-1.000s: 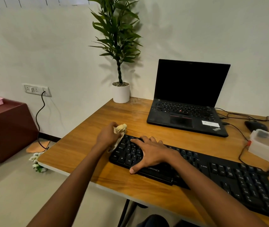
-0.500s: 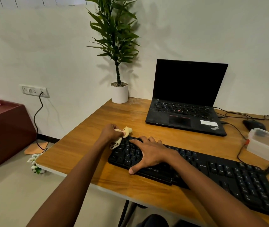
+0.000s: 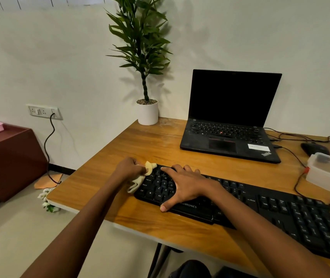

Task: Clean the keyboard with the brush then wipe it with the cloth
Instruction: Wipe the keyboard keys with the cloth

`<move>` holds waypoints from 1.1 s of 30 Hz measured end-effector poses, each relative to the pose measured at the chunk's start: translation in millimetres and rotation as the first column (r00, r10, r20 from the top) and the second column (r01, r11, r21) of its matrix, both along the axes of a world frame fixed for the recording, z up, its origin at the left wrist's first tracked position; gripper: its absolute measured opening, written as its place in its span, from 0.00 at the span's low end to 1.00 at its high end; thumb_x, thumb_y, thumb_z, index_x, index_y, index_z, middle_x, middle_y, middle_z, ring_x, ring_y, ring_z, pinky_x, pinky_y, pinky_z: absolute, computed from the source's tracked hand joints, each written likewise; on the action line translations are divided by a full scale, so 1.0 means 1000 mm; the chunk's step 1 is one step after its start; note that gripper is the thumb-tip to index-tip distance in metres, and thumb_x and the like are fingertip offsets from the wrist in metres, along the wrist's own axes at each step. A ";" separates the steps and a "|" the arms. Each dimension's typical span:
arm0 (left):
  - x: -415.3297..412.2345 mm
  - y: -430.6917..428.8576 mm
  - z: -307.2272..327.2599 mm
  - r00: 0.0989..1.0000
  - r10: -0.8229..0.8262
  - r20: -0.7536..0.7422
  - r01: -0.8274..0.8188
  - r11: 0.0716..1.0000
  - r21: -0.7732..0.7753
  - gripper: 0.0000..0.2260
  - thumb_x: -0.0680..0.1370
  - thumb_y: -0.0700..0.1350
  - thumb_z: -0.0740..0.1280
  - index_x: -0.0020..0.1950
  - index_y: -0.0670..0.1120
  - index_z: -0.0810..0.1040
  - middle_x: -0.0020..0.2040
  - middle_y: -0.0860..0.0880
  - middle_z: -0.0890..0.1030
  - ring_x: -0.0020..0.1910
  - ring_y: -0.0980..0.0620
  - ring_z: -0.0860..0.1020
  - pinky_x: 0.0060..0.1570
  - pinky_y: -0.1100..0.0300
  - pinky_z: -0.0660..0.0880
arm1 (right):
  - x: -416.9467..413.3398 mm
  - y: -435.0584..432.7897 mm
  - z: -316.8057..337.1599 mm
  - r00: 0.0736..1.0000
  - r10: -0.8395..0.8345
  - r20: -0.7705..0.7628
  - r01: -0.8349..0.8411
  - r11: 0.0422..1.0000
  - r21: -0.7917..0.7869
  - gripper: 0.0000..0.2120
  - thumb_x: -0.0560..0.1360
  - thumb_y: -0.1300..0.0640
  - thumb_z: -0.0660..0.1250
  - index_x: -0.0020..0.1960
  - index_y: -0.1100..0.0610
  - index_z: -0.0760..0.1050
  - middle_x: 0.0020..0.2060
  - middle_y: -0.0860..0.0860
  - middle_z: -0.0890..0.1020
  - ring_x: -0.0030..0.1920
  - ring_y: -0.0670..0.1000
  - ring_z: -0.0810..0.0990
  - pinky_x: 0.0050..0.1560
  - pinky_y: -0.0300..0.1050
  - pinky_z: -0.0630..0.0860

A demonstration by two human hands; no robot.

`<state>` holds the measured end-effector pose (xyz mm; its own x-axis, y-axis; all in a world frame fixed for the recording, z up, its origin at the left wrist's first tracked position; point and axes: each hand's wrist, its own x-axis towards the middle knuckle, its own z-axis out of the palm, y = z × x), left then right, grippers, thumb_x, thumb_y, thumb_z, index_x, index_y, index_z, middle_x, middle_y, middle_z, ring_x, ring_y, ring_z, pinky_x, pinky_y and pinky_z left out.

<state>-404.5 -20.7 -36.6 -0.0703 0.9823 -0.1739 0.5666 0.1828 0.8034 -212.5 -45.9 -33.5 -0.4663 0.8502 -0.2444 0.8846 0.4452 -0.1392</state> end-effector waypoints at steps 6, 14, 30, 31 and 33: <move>0.011 0.015 0.004 0.995 0.017 0.093 -0.018 1.000 0.015 0.06 0.75 0.37 0.67 0.40 0.43 0.71 0.36 0.48 0.72 0.32 0.55 0.69 0.26 0.67 0.67 | 0.000 0.001 0.000 1.000 -0.001 0.018 0.000 1.000 0.004 0.55 0.59 0.28 0.68 0.75 0.45 0.42 0.74 0.51 0.53 0.70 0.58 0.56 0.66 0.61 0.59; -0.037 -0.050 -0.011 0.996 -0.090 -0.006 0.090 0.996 -0.001 0.05 0.74 0.38 0.69 0.40 0.41 0.75 0.38 0.45 0.78 0.38 0.49 0.74 0.39 0.59 0.71 | 0.000 0.001 -0.001 1.000 0.008 0.012 -0.008 1.000 0.008 0.56 0.59 0.28 0.68 0.75 0.45 0.41 0.74 0.52 0.53 0.70 0.59 0.57 0.66 0.62 0.59; -0.036 -0.044 -0.011 0.992 -0.126 -0.019 0.126 0.992 0.007 0.06 0.75 0.38 0.67 0.40 0.43 0.73 0.41 0.46 0.78 0.37 0.52 0.73 0.37 0.62 0.71 | 0.000 0.002 -0.003 1.000 0.003 0.019 -0.003 1.000 0.011 0.56 0.59 0.28 0.68 0.75 0.45 0.40 0.74 0.52 0.54 0.69 0.58 0.57 0.66 0.62 0.59; -0.040 -0.048 -0.013 0.994 -0.110 -0.011 0.110 0.994 0.008 0.05 0.75 0.38 0.68 0.40 0.43 0.74 0.40 0.46 0.78 0.37 0.52 0.74 0.38 0.62 0.71 | 0.000 0.002 -0.002 1.000 0.004 0.017 -0.004 1.000 0.010 0.56 0.59 0.28 0.68 0.75 0.45 0.40 0.74 0.51 0.54 0.69 0.58 0.57 0.66 0.62 0.59; -0.037 -0.044 -0.013 0.997 -0.083 -0.003 0.083 0.996 0.011 0.06 0.75 0.38 0.68 0.39 0.43 0.74 0.38 0.47 0.78 0.37 0.52 0.74 0.38 0.62 0.70 | 0.000 0.002 -0.002 1.000 0.009 0.015 -0.009 1.000 0.008 0.56 0.59 0.28 0.68 0.75 0.45 0.40 0.74 0.51 0.54 0.69 0.58 0.57 0.66 0.61 0.59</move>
<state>-441.5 -64.6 -49.2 0.0113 0.9866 -0.1629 0.5817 0.1261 0.8036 -212.5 -43.5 -35.7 -0.4705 0.8477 -0.2449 0.8823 0.4545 -0.1221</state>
